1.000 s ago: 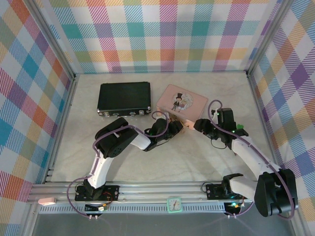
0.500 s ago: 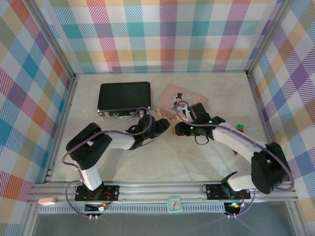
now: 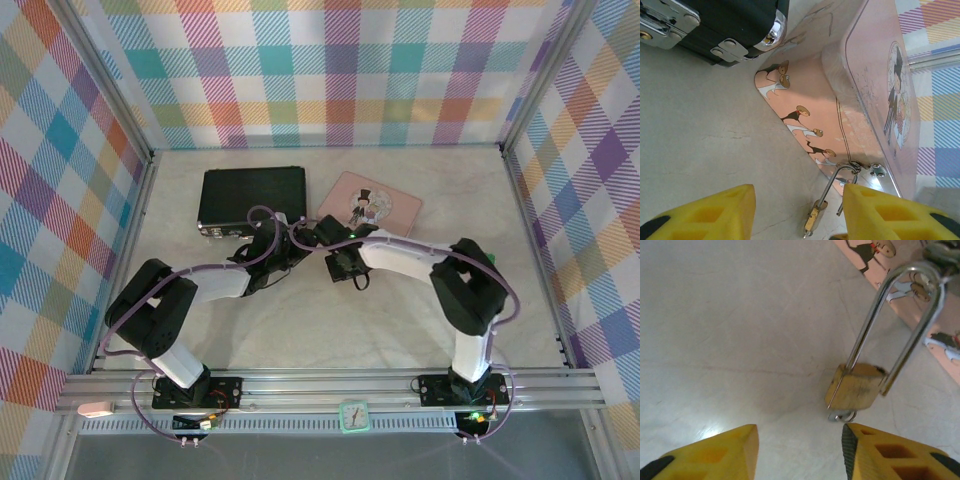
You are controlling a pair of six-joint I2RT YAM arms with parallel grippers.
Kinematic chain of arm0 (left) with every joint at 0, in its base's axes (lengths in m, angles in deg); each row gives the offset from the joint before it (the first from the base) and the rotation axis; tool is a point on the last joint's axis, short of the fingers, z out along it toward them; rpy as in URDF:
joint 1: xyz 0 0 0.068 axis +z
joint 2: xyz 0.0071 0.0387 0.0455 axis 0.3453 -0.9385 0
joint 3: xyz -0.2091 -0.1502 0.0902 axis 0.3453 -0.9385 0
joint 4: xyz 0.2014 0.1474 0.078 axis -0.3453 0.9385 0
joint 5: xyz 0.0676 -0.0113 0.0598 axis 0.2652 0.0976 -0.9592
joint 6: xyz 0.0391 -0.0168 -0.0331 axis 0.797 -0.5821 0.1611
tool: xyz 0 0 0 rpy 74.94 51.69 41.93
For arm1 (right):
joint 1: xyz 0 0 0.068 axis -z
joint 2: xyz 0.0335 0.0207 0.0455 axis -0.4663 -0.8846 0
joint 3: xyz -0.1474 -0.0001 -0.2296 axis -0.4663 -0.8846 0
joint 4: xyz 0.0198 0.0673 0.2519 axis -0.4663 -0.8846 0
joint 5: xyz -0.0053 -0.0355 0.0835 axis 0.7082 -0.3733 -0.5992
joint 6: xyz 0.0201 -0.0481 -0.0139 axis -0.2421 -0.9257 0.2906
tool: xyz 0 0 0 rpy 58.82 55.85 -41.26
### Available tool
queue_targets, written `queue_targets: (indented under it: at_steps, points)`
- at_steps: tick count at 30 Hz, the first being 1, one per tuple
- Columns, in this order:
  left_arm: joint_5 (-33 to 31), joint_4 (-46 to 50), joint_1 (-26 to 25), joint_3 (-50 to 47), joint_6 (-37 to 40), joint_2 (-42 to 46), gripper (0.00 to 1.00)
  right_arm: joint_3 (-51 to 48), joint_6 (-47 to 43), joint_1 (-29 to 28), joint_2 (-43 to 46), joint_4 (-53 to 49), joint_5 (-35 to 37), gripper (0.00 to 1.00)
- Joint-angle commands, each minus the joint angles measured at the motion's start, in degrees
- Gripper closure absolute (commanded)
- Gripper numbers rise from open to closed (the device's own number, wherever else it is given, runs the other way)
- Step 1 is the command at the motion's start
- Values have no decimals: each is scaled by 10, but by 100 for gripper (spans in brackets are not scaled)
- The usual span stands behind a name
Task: Unlock the padlock with the key
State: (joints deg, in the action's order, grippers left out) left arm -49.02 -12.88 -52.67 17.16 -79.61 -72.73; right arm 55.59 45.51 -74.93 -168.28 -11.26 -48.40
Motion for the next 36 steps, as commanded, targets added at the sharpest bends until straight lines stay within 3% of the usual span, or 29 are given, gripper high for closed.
queue_targets:
  at_steps: [1,7,13,27,36]
  points:
    - [15,6,7,-12,8,14,51,35,19,-1,-29,-62,81,54]
    - [17,-16,12,-26,-7,13,51,55,9,-12,-55,-77,149,54]
    - [18,-20,13,-22,-11,11,52,52,-2,-15,-65,-60,137,59]
    - [20,-17,18,-26,-17,21,52,43,-2,-24,-92,-19,116,56]
    - [6,-3,21,-38,-13,46,52,14,4,-25,-72,-11,116,70]
